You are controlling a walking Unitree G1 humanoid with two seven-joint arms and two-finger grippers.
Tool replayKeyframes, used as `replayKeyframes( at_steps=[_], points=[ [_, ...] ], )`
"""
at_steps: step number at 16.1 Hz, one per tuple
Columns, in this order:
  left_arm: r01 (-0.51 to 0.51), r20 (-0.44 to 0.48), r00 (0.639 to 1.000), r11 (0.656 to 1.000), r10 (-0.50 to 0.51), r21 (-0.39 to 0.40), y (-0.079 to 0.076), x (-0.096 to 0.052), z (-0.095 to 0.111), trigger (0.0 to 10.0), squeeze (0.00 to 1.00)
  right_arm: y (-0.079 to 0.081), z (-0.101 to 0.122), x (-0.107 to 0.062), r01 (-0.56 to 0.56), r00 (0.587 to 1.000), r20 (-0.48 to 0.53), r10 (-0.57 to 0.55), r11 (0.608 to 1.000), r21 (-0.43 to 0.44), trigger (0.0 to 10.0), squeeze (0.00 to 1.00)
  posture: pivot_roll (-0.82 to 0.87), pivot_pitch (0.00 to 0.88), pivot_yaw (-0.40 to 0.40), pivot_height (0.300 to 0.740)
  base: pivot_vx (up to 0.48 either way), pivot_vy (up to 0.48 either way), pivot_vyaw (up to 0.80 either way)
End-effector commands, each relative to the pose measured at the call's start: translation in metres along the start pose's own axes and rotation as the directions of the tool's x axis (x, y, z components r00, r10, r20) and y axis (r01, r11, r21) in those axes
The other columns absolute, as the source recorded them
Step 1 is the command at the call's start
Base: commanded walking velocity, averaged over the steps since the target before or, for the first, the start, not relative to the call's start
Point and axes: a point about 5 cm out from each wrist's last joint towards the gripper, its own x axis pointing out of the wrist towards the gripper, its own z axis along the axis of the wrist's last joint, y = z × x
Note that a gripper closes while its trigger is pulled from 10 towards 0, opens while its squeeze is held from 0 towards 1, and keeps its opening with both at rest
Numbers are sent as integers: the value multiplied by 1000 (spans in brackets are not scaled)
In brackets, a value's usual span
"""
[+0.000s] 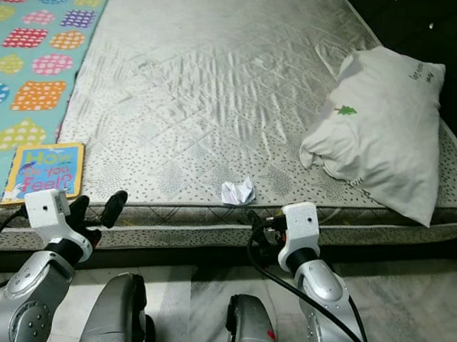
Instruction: Clean up the room
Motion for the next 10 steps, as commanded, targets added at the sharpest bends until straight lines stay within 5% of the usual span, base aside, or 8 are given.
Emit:
replayKeyframes(
  at_steps=[1, 10],
  points=[
    [2, 10, 1000, 1000, -2, 2, -1, -1, 2, 10000, 0, -2, 0, -1, 3, 1000, -4, -3, 1000, 1, 10000, 0, -127, 189, -44, 625, 277, 0, 0],
    [9, 2, 1000, 1000, -9, -7, -1, -1, 0, 10000, 0, -2, 0, -1, -2, 1000, -6, 2, 1000, 8, 10000, 0, -128, 192, -44, 625, 333, 0, 0]
  ],
)
